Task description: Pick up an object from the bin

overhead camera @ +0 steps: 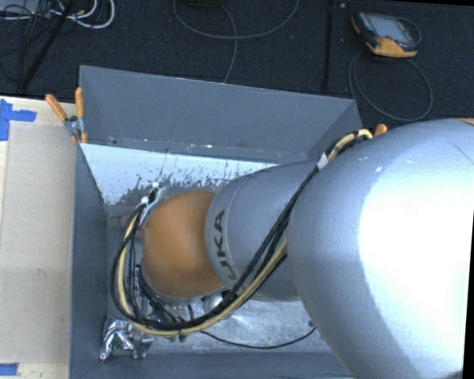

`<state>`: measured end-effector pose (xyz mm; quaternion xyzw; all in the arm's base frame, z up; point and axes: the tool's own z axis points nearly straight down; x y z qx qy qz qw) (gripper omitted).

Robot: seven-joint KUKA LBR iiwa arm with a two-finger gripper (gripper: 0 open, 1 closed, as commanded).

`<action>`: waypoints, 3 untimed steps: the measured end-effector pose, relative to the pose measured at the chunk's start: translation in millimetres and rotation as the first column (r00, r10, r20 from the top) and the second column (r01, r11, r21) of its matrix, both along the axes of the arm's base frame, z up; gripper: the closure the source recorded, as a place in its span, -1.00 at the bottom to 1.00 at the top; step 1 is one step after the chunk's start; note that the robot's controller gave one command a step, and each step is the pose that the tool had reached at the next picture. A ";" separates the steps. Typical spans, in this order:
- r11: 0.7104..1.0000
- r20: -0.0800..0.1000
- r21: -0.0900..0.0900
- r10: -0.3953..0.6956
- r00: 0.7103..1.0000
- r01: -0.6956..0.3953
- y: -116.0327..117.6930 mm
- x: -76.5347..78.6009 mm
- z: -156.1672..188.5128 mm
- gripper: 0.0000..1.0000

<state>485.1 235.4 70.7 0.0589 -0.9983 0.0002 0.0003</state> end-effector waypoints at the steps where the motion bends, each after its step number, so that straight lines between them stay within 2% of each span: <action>1: 0.999 -0.001 -0.001 0.036 0.999 -0.036 2.8 3.2 -0.2 -1.00; 2: 0.999 -0.004 0.000 0.034 0.999 -0.034 3.6 2.8 0.3 1.00; 3: 0.999 -0.004 0.000 0.033 0.999 -0.033 3.7 2.8 0.3 1.00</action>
Offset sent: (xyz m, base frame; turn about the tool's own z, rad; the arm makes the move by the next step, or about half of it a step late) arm 0.0026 0.0043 -0.0007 -0.0399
